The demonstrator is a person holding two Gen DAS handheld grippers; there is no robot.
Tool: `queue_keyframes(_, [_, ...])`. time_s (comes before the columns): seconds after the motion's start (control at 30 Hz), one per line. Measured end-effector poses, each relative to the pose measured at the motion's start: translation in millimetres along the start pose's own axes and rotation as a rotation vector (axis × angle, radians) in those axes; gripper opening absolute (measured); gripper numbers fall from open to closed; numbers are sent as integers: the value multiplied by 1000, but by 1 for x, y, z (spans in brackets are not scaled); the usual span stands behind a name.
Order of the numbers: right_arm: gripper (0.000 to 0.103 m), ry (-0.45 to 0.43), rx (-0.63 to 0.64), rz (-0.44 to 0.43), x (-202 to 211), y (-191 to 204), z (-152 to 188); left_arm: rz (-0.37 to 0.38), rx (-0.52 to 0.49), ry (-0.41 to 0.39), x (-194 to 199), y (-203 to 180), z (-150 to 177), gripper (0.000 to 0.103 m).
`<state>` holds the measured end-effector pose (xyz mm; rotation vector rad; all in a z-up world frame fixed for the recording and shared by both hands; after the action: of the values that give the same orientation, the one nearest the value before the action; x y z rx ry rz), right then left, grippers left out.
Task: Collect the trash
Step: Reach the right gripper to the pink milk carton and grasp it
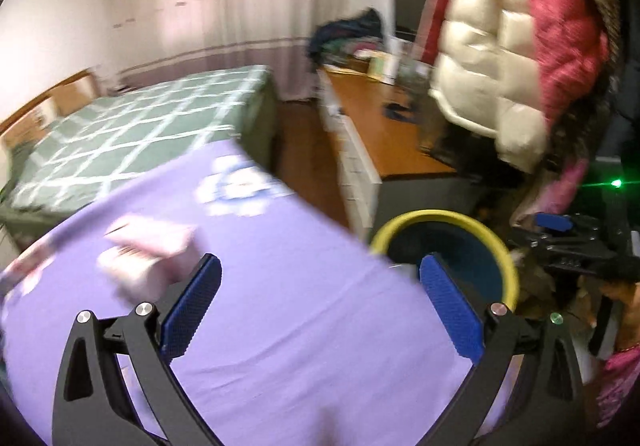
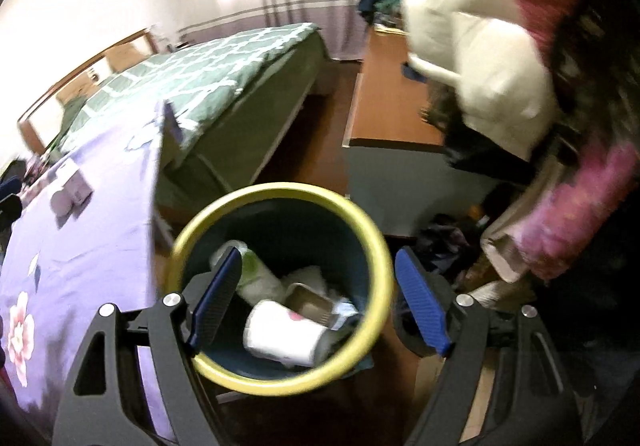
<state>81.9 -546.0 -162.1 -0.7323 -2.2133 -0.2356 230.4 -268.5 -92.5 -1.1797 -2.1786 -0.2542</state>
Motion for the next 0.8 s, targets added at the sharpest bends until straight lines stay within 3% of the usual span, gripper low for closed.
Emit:
queue_keyframes(0.2, [75,-25,97,-84,6,71,-16,-176,132,-50,53,92,29,98])
queue_keyframes(0.47, [75,-25,243,-208,5,191,-27,-373,245,-70,84,205,68,98])
queue_keyframes(0.6, [75,-28,292,-271,1,244,-41,-441,305,-86,86,245,87,98])
queue_keyframes(0.8, [75,-41,390,-300,-14,307,-56,-434,394,-106,85,276,109,98])
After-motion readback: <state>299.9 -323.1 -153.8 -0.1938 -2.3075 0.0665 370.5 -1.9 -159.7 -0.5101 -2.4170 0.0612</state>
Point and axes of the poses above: each gripper's, at about its wrist camera, not at the fingertips, and x roughly against the way its jaws point, y to its left, z to its underside, the point moved 5 cm from there along -x, roughly the way its jaws point, and after that the axes turned 12 degrees about z, right-handed, at the moved point
